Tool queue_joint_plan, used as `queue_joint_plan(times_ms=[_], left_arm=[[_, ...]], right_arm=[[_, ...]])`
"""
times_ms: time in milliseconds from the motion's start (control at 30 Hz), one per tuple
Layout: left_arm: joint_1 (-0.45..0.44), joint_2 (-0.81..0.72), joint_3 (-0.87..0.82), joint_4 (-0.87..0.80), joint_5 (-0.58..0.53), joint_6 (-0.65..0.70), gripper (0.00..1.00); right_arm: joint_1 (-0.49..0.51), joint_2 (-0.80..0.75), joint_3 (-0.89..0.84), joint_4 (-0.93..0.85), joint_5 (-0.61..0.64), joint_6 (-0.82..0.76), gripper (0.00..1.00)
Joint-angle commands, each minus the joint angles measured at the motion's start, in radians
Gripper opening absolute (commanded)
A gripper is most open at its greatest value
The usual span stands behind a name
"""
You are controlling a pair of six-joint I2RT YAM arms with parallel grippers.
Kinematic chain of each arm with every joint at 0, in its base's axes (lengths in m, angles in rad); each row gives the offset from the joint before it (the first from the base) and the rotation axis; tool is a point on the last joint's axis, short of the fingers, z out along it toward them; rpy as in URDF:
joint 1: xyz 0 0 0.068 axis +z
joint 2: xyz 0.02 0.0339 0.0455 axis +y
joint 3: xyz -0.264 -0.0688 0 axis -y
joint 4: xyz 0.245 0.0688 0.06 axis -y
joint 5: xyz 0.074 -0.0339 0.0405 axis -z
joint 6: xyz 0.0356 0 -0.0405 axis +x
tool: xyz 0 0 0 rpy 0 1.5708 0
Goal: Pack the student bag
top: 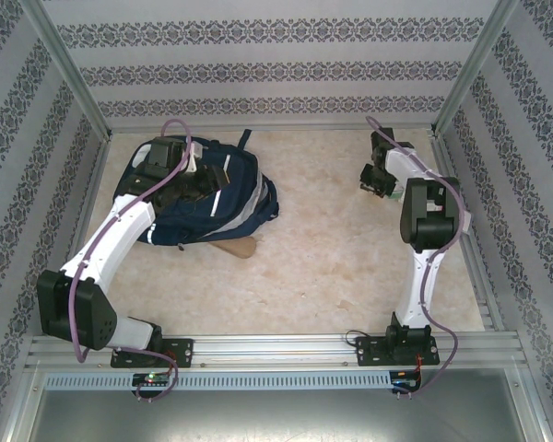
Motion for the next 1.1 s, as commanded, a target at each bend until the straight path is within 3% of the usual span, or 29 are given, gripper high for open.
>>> queue_joint_plan(times_ms=[0,300,433,767,1067], left_arm=[[0.009,-0.039,-0.013,-0.019,0.02,-0.002,0.4],[-0.003,-0.071,-0.031,-0.043,-0.005,-0.027,0.44],[-0.01,-0.072,-0.032,-0.053,-0.01,-0.029,0.44],[-0.037,-0.02,-0.024,0.001,0.017,-0.039,0.44],[-0.079,0.067,0.005,0.037,0.034,-0.034,0.44]], right_arm=[[-0.051,-0.064,0.033,0.014,0.052,-0.021,0.29],[-0.122,0.173,0.339,-0.155,0.01,-0.038,0.29],[-0.115,0.236,0.385,-0.201,-0.051,-0.038,0.29],[-0.004,0.123,0.177,-0.174,-0.189,-0.038,0.28],[0.203,-0.112,-0.245,-0.036,-0.255,0.026,0.27]])
